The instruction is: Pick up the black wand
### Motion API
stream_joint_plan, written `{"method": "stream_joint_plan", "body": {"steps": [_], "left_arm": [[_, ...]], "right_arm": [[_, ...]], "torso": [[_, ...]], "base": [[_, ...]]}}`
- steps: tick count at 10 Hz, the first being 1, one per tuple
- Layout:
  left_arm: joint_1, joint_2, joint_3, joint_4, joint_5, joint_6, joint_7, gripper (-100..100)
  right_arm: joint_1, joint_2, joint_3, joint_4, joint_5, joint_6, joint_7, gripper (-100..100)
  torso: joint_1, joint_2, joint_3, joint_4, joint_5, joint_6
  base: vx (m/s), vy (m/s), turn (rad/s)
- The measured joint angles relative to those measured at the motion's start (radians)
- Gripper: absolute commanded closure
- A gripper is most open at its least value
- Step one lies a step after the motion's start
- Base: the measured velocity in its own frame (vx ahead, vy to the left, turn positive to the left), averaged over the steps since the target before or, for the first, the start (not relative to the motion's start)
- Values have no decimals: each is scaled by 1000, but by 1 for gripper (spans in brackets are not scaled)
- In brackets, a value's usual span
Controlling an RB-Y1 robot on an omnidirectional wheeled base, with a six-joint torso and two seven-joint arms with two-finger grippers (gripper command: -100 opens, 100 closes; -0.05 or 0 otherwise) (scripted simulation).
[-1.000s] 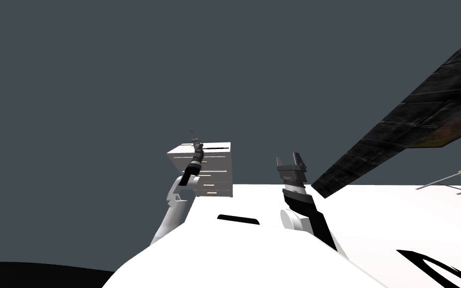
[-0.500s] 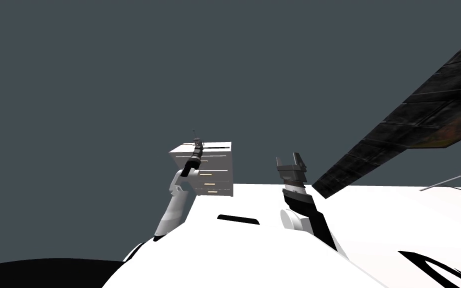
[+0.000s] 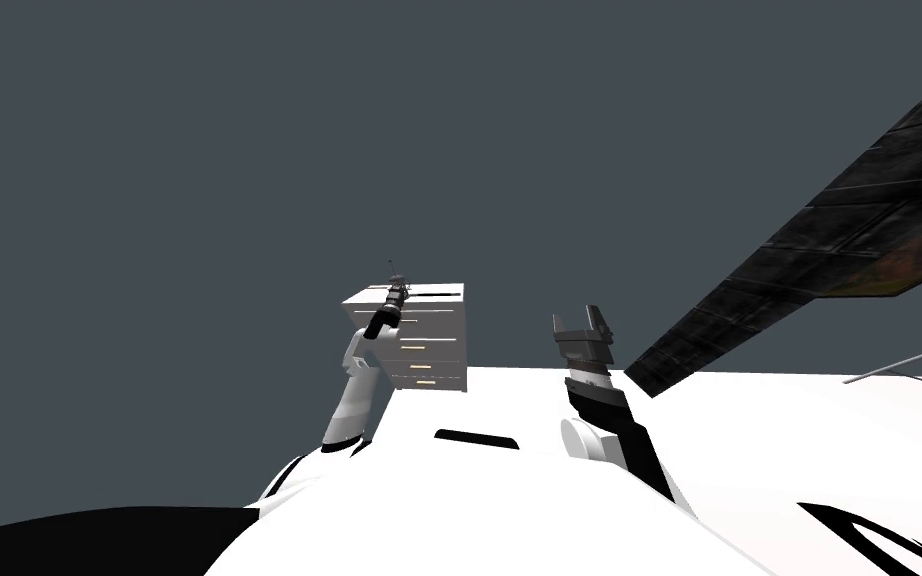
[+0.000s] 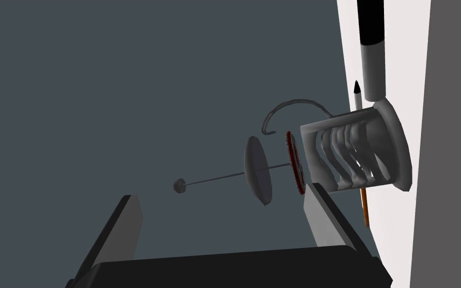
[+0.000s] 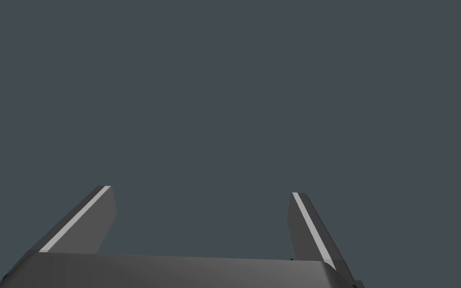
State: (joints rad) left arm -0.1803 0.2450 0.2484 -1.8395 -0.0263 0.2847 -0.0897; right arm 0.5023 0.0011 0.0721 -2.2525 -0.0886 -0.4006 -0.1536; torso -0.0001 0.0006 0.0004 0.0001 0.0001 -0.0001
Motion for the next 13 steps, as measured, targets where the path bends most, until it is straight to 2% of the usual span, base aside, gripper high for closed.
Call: {"method": "stream_joint_plan", "body": {"steps": [4,6,8,9,10,13], "left_arm": [[-102,11,45,77,-6,99,-10,-100],[-146,13,58,94,-8,150,-13,-100],[-207,16,82,135,-14,207,-19,-100],[-219,16,85,140,-13,228,-20,-100],[-246,17,99,170,-16,249,-22,-100],[-314,21,124,206,-18,331,-28,-100]], "right_arm": [[0,0,0,0,0,0,0,0],[0,0,0,0,0,0,0,0],[0,0,0,0,0,0,0,0],[0,0,0,0,0,0,0,0],[0,0,0,0,0,0,0,0],[0,0,0,0,0,0,0,0]], "torso": [[0,0,0,0,0,0],[0,0,0,0,0,0],[0,0,0,0,0,0],[0,0,0,0,0,0],[0,-1,0,0,0,0],[0,-1,-1,0,0,0]], "base": [[-13,4,17],[-6,3,14],[-4,2,9],[-4,3,30],[-4,3,21],[1,3,15]]}}
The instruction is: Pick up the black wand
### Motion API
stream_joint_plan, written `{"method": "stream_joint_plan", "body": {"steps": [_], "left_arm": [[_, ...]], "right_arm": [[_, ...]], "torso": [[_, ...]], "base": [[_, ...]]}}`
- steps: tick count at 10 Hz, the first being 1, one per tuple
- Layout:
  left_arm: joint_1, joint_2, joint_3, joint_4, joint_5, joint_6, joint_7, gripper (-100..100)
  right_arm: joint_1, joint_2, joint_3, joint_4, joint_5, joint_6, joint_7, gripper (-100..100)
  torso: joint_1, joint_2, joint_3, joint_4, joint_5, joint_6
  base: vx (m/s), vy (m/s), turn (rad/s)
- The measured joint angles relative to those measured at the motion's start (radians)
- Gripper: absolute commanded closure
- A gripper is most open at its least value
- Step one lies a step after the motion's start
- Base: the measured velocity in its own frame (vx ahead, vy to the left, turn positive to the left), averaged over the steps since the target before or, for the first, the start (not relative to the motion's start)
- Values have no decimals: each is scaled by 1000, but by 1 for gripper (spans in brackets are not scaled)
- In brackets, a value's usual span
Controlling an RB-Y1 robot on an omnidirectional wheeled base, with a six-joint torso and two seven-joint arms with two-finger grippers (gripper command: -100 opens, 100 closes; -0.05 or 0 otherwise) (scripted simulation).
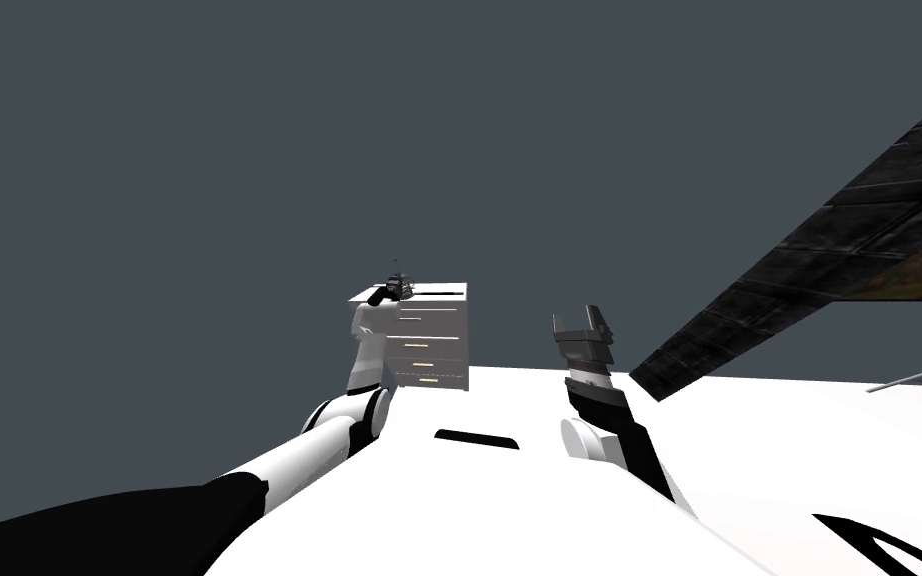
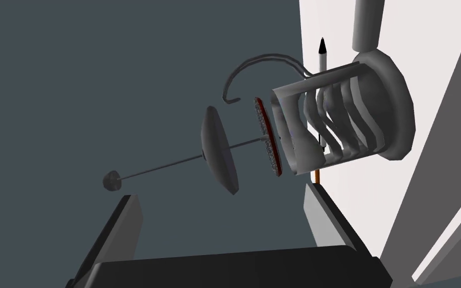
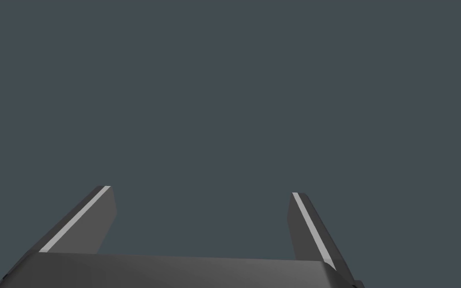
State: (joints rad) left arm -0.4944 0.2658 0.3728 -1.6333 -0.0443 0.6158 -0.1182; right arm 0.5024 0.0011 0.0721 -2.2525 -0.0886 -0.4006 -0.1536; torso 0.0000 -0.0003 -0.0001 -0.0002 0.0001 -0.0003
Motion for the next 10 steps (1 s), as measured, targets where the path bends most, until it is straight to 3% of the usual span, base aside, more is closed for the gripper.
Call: {"method": "stream_joint_plan", "body": {"steps": [10], "left_arm": [[-225,-7,70,152,-24,267,-17,-100]], "right_arm": [[0,0,0,0,0,0,0,0]], "torso": [[0,-1,-1,0,0,0]], "base": [[9,2,13]]}}
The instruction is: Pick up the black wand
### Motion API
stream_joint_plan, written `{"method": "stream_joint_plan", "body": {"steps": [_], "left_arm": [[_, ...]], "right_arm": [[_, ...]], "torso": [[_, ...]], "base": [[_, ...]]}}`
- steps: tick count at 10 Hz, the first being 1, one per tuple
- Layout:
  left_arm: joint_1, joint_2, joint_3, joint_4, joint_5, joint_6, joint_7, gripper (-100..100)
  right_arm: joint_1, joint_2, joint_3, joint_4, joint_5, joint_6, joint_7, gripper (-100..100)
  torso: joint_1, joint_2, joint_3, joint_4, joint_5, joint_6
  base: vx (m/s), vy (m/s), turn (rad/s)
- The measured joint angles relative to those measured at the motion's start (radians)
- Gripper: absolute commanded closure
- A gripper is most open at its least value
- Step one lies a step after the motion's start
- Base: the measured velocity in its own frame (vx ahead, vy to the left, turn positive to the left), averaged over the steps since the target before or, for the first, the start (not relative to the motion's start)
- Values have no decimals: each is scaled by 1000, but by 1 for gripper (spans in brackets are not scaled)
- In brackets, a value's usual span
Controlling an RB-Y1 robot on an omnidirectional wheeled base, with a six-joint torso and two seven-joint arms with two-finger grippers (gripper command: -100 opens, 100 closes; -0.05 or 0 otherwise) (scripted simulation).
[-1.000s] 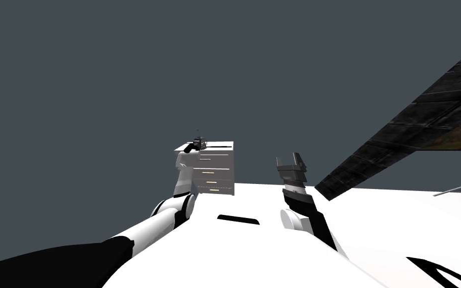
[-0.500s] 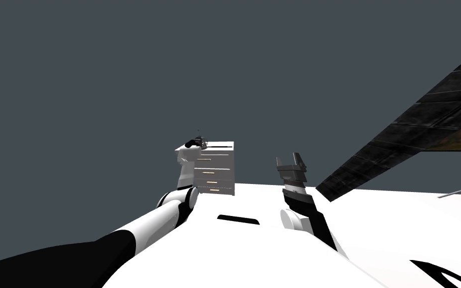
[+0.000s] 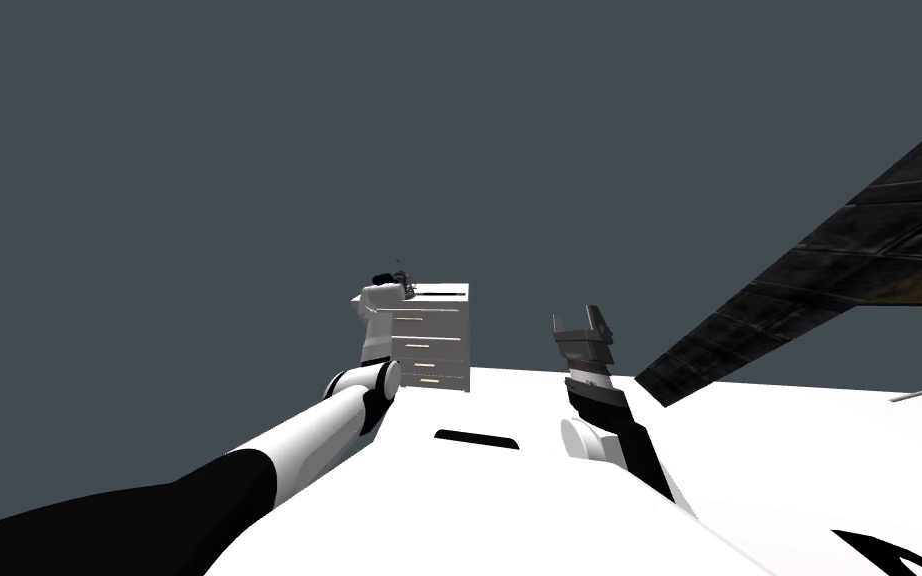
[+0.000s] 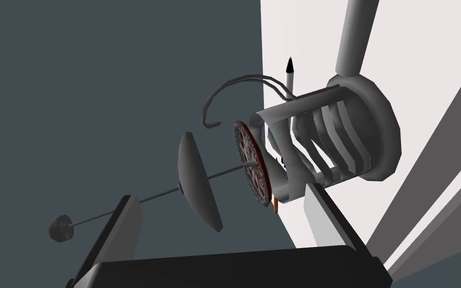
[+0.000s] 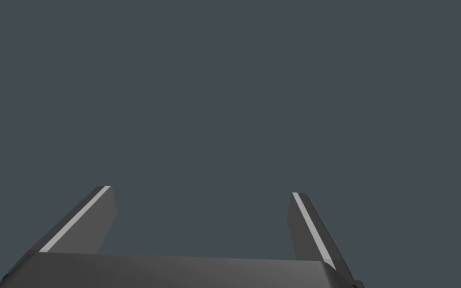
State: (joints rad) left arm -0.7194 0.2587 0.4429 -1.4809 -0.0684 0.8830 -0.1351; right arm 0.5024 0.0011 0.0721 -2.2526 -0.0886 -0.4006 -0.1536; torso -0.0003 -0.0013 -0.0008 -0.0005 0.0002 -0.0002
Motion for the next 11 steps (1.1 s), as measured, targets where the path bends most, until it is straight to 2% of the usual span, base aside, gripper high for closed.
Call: {"method": "stream_joint_plan", "body": {"steps": [4,7,11], "left_arm": [[-71,-4,18,50,-10,97,-4,-100],[-150,-8,39,119,-21,181,-9,-100],[-230,-12,55,182,-31,290,-14,-100]], "right_arm": [[0,0,0,0,0,0,0,0],[0,0,0,0,0,0,0,0],[0,0,0,0,0,0,0,0]], "torso": [[0,0,0,0,0,0],[0,-1,-1,0,0,0],[0,-1,-1,0,0,0]], "base": [[20,1,17],[34,0,17],[30,0,14]]}}
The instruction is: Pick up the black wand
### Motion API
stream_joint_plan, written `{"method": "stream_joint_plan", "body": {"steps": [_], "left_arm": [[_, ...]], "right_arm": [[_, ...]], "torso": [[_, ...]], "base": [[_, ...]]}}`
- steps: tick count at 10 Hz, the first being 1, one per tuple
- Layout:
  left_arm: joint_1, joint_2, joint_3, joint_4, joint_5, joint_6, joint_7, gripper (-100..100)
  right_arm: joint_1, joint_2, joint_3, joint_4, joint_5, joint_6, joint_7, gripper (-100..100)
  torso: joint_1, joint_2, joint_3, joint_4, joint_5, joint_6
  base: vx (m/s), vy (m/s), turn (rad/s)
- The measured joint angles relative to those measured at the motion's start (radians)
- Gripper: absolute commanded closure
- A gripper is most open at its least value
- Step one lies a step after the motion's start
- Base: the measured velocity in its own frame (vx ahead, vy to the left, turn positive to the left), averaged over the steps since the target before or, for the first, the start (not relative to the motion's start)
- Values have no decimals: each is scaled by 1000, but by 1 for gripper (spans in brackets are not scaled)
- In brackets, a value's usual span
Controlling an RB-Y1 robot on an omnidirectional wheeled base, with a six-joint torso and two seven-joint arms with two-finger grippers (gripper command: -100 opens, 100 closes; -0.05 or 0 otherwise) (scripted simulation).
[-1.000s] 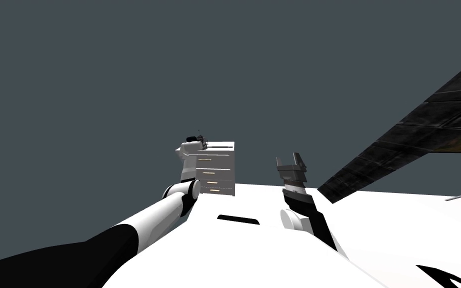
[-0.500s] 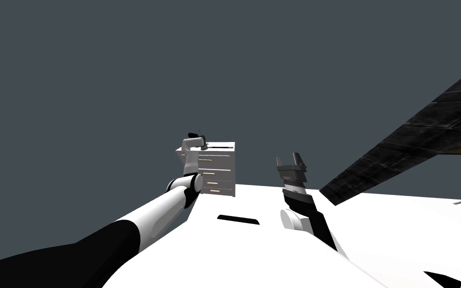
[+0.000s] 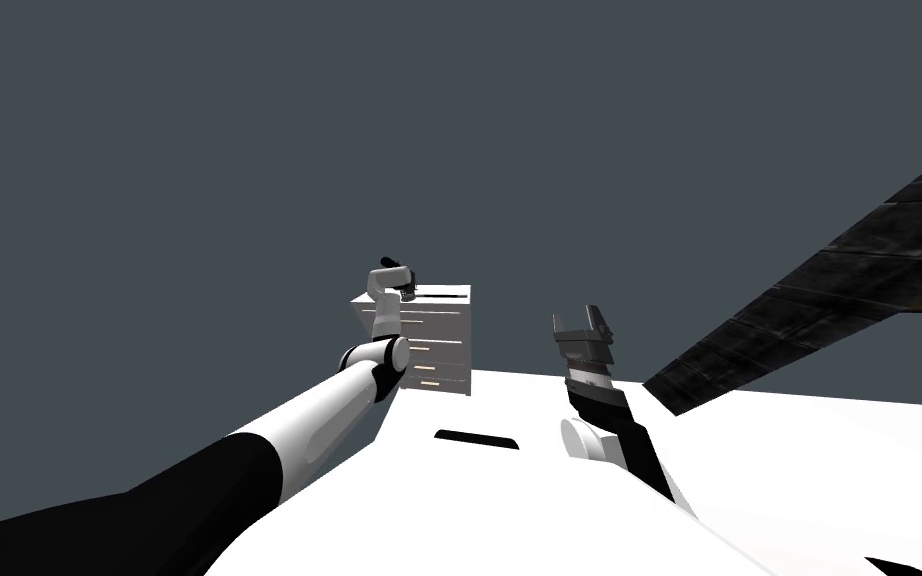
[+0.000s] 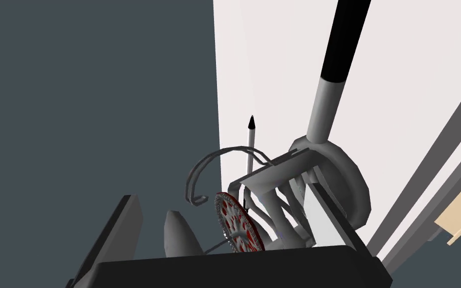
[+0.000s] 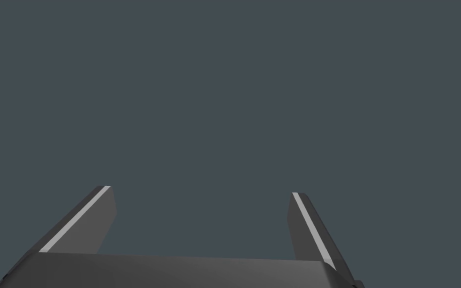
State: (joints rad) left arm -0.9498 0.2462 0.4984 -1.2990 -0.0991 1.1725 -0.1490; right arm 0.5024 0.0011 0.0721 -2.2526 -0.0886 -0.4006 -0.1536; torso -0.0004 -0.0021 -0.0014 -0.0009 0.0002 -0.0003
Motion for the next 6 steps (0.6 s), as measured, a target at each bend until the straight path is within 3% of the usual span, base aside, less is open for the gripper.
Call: {"method": "stream_joint_plan", "body": {"steps": [6], "left_arm": [[-122,-16,17,111,-28,153,0,-100]], "right_arm": [[0,0,0,0,0,0,0,0]], "torso": [[-1,-2,-1,0,0,0]], "base": [[43,-1,13]]}}
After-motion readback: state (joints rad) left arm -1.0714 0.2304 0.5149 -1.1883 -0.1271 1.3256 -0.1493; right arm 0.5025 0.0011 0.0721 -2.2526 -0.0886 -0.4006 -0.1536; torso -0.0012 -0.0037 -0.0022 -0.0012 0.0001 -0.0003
